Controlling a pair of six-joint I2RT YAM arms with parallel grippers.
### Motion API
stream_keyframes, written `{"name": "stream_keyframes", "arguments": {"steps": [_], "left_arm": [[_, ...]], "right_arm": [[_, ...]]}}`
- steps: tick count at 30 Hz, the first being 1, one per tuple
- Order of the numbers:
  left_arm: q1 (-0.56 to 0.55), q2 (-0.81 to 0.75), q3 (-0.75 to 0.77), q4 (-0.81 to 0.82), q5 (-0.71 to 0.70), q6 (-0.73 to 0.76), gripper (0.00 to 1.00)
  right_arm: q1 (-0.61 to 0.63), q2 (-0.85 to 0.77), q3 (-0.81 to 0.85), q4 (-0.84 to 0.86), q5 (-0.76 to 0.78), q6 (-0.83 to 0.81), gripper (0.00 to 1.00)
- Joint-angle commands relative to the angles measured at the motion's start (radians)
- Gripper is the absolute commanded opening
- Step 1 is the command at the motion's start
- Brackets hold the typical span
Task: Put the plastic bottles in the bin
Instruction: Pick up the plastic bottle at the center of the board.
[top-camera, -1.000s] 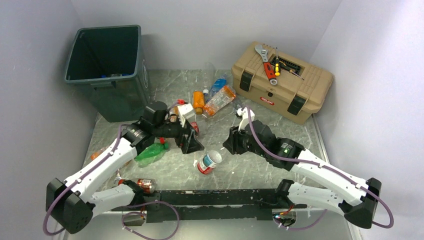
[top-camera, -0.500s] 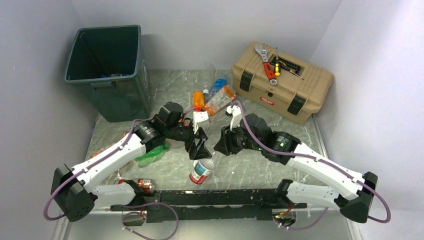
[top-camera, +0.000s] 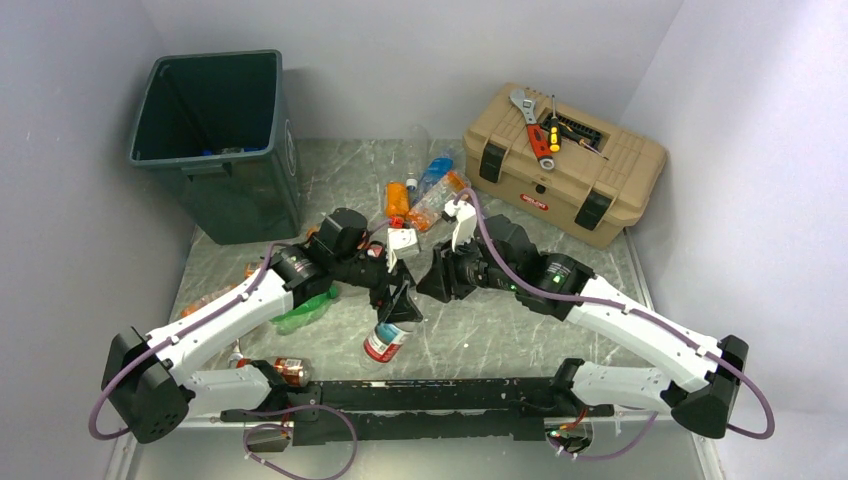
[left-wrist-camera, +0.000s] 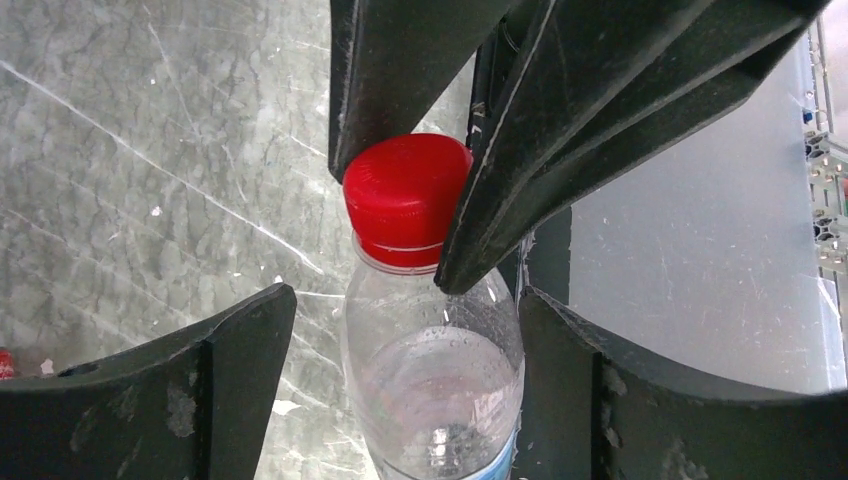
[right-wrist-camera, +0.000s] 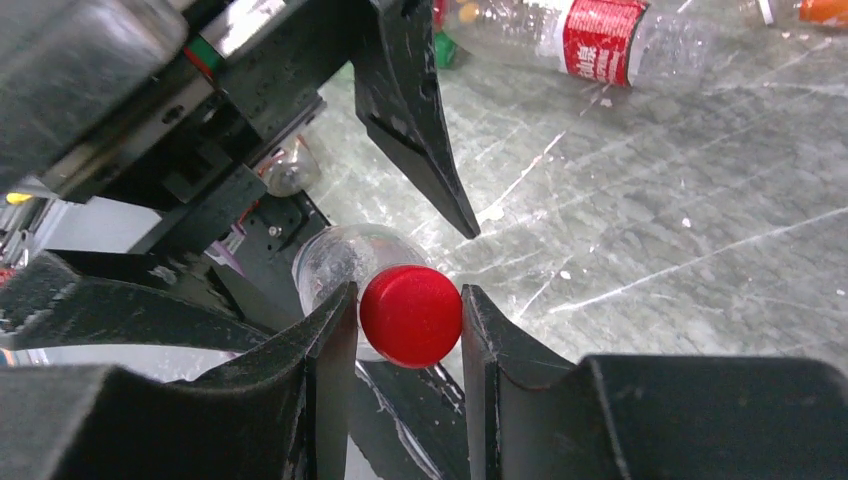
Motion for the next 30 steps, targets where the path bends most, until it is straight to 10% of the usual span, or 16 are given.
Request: {"name": "stream_keyframes", "arguments": {"steps": [1, 12, 20, 30], "left_arm": [[-0.003, 0.002, 0.005, 0.021, 0.044, -0.022, 0.86], [-0.004, 0.031, 0.028, 0.009, 0.089, -0.030, 0.44], [0.009, -0.051, 0.008, 0.122, 0.036, -0.120, 0.34], [0.038, -0.198, 0.003, 0.447, -0.184, -0.361, 0.30]], "right_arm": [[-0.002, -0.018, 0.050, 0.102, -0.009, 0.011, 0.00], [-0.002, -0.076, 0.011, 0.165, 0.031, -0.009, 0.00], [-0.002, -0.185, -0.017, 0.129, 0.100, -0.027, 0.95], [-0.001, -0.547, -0.400, 0.388, 0.028, 0.014, 0.98]]}}
